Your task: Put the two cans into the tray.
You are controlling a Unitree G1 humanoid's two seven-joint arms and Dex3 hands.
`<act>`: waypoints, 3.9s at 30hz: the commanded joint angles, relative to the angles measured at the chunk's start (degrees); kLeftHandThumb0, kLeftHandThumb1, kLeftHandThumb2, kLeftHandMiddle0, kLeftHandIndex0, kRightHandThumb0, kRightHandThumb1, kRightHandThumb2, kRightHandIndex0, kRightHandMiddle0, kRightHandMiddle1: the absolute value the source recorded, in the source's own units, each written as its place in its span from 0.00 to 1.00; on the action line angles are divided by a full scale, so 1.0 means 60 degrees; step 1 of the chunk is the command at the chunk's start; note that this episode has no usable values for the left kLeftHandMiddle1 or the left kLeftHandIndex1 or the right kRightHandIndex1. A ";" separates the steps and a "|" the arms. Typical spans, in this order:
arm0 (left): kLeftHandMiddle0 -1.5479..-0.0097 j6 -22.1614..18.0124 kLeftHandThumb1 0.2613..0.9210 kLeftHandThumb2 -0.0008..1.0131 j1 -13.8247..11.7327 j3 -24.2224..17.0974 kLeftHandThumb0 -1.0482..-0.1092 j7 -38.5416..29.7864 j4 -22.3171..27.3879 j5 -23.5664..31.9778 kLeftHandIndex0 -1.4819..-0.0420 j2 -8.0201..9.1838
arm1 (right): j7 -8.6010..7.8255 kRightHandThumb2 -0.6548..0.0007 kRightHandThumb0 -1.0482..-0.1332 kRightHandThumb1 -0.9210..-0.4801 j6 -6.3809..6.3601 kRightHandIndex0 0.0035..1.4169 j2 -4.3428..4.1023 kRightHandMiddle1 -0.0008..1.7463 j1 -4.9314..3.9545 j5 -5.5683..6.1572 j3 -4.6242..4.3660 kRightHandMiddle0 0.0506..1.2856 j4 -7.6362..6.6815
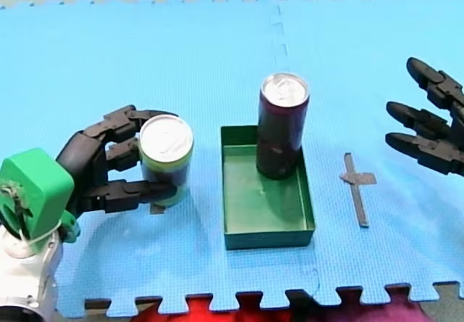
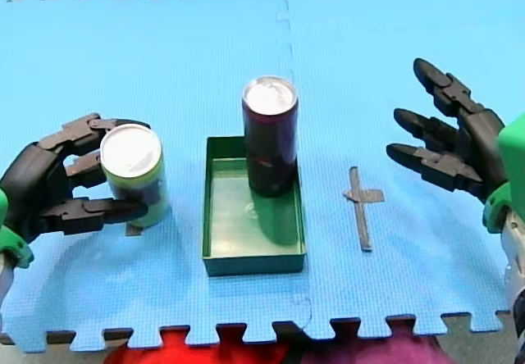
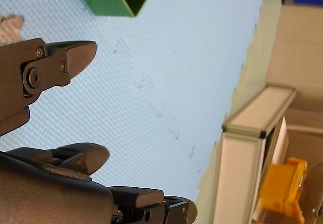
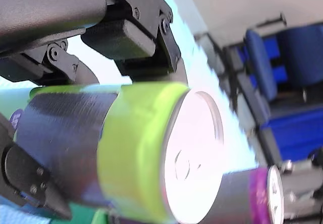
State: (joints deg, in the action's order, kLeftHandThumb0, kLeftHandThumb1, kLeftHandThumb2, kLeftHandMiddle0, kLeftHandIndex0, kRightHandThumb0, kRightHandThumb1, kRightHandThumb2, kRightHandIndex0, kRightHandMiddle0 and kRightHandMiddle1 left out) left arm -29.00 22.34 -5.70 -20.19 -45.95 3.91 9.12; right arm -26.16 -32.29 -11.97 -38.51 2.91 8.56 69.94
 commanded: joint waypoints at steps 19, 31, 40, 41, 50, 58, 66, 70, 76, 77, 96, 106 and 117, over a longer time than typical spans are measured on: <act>0.37 0.1031 0.66 0.00 -0.0480 0.0300 0.38 0.1472 0.1297 -0.0764 0.28 0.0223 | 0.0189 0.93 0.00 0.00 -0.0107 0.30 -0.0099 0.00 -0.0047 -0.0038 0.0020 0.05 -0.0055; 0.35 0.2031 0.67 0.00 -0.0780 0.0078 0.35 0.1853 0.2636 -0.0370 0.26 -0.0007 | 0.0241 0.91 0.00 0.00 -0.0078 0.30 -0.0089 0.00 -0.0038 -0.0114 -0.0021 0.05 0.0037; 0.33 0.4636 0.67 0.00 -0.1797 -0.0180 0.38 0.2111 0.6989 0.0512 0.24 -0.0440 | 0.0114 0.91 0.00 0.00 -0.0064 0.31 -0.0042 0.00 -0.0024 -0.0077 0.0016 0.05 0.0076; 0.33 0.4702 0.67 0.00 -0.1814 -0.0211 0.38 0.2092 0.7088 0.0528 0.24 -0.0434 | 0.0096 0.91 0.00 0.00 -0.0062 0.30 -0.0042 0.00 -0.0022 -0.0073 0.0018 0.05 0.0080; 0.32 0.4719 0.67 0.00 -0.1921 -0.0287 0.43 0.2054 0.7462 0.0516 0.23 -0.0583 | 0.0103 0.91 0.00 0.00 -0.0104 0.30 -0.0018 0.00 0.0021 -0.0118 -0.0012 0.05 0.0066; 0.32 0.5403 0.68 0.00 -0.2166 -0.0247 0.46 0.2290 0.8259 0.0364 0.24 -0.0667 | 0.0129 0.90 0.00 0.00 -0.0104 0.30 -0.0019 0.00 0.0049 -0.0154 -0.0037 0.05 0.0019; 0.32 0.5737 0.69 0.00 -0.2248 -0.0265 0.48 0.2325 0.8590 0.0473 0.26 -0.0648 | 0.0173 0.90 0.00 0.00 -0.0071 0.30 -0.0022 0.00 0.0034 -0.0178 -0.0045 0.06 0.0048; 0.33 0.5666 0.69 0.00 -0.2245 -0.0263 0.51 0.2277 0.8694 0.0565 0.27 -0.0627 | 0.0185 0.90 0.00 0.00 -0.0073 0.30 -0.0027 0.00 0.0033 -0.0184 -0.0050 0.06 0.0064; 0.35 0.5628 0.69 0.00 -0.2252 -0.0154 0.53 0.2255 0.8870 0.0526 0.31 -0.0611 | 0.0240 0.89 0.00 0.00 -0.0094 0.30 -0.0021 0.00 0.0024 -0.0220 -0.0075 0.06 0.0075; 0.35 0.5638 0.69 0.00 -0.2268 -0.0111 0.53 0.2274 0.8920 0.0504 0.31 -0.0633 | 0.0250 0.89 0.00 0.00 -0.0091 0.30 -0.0021 0.00 0.0021 -0.0225 -0.0078 0.06 0.0076; 0.36 0.5995 0.68 0.00 -0.2320 0.0452 0.54 0.2592 0.9353 0.0159 0.32 -0.0919 | 0.0184 0.89 0.00 0.00 -0.0078 0.30 -0.0059 0.00 0.0017 -0.0175 -0.0027 0.05 0.0041; 0.36 0.6220 0.67 0.00 -0.2546 0.0895 0.53 0.2917 0.9469 -0.0191 0.30 -0.1270 | 0.0073 0.89 0.00 0.00 0.0013 0.31 -0.0028 0.00 -0.0003 -0.0053 0.0049 0.05 0.0025; 0.36 0.6624 0.67 0.00 -0.2532 0.1021 0.50 0.2851 0.9659 -0.0325 0.29 -0.1250 | 0.0059 0.91 0.00 0.00 0.0035 0.31 -0.0010 0.00 -0.0010 -0.0042 0.0056 0.05 -0.0011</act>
State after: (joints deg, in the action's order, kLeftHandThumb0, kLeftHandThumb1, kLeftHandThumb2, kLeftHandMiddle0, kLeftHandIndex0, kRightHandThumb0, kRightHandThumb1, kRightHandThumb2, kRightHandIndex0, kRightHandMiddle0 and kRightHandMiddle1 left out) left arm 10.50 6.94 0.15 -3.44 11.17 2.23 1.59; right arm -25.98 -32.13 -11.90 -38.28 2.46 8.79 70.02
